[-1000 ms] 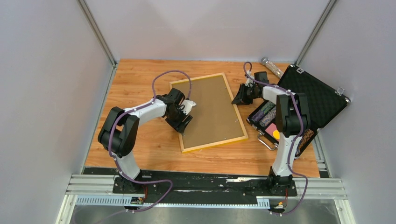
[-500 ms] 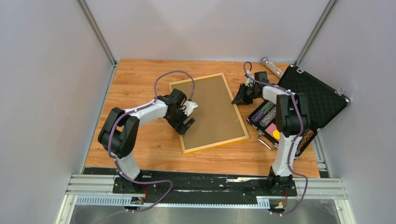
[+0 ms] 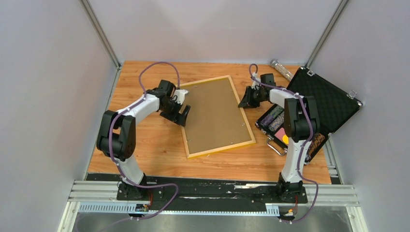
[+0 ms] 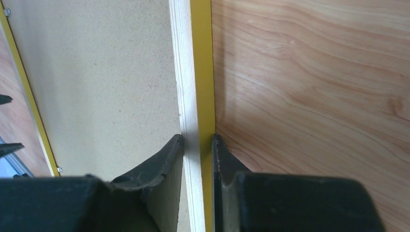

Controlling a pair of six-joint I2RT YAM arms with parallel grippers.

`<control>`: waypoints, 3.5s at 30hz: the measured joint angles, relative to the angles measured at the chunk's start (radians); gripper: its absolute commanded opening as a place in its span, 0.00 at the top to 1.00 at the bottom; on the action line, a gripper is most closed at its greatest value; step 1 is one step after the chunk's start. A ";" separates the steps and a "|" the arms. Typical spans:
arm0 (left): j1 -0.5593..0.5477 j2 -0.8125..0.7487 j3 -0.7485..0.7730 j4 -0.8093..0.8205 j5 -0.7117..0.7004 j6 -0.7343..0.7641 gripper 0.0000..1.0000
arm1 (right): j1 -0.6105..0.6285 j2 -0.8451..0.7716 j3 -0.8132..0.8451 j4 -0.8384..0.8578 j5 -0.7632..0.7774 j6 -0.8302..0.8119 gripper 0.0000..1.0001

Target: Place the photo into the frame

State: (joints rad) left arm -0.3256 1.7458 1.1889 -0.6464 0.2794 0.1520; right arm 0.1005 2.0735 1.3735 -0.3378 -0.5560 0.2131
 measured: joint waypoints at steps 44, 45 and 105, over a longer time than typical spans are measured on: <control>0.268 0.150 0.330 -0.195 -0.015 0.110 0.00 | 0.284 0.149 0.378 -0.425 0.116 -0.624 1.00; 0.268 0.162 0.330 -0.198 -0.026 0.118 0.00 | 0.285 0.150 0.381 -0.441 0.110 -0.642 1.00; 0.129 0.341 0.410 -0.145 -0.189 0.111 0.51 | 0.269 0.150 0.359 -0.440 0.026 -0.676 1.00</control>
State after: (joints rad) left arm -0.1970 2.0865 1.5986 -0.7918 0.0906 0.2630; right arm 0.3695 2.2234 1.7329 -0.7776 -0.5301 -0.4633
